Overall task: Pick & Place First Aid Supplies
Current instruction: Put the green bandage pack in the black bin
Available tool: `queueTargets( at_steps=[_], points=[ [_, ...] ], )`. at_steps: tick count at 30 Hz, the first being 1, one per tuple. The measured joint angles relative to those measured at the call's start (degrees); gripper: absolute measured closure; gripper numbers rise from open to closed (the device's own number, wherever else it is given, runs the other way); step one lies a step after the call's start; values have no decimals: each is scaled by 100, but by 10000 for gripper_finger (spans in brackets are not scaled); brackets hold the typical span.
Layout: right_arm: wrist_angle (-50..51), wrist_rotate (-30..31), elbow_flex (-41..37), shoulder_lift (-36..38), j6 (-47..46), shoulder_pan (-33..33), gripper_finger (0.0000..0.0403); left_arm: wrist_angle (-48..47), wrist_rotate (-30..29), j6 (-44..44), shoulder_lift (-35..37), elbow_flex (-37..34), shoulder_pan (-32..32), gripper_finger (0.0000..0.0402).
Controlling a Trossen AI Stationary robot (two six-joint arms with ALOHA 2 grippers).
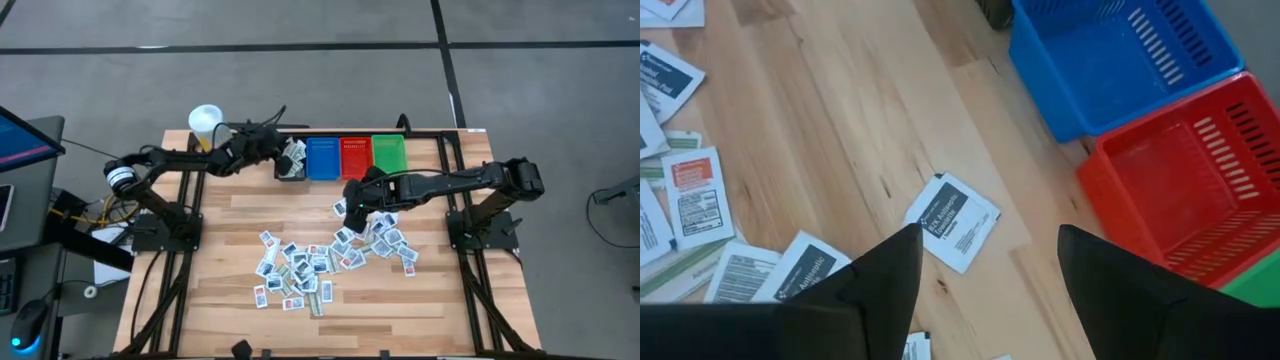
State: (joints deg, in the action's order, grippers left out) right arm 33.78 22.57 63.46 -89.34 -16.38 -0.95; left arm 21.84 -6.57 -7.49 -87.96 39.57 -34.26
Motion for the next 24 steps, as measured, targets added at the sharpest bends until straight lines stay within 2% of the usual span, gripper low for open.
queueTargets(
  at_steps=[8,11,17,24],
  points=[
    [0,-1,0,0,48,-9,175,-538,28,349,2,0,212,297],
    [0,-4,0,0,46,-61,175,-743,459,786,26,0,287,277],
    [0,-21,0,0,-17,-264,175,-767,1672,1645,330,0,576,266],
    [-95,-20,0,0,-297,-498,175,-747,1885,1832,1366,0,1013,266]
  ],
)
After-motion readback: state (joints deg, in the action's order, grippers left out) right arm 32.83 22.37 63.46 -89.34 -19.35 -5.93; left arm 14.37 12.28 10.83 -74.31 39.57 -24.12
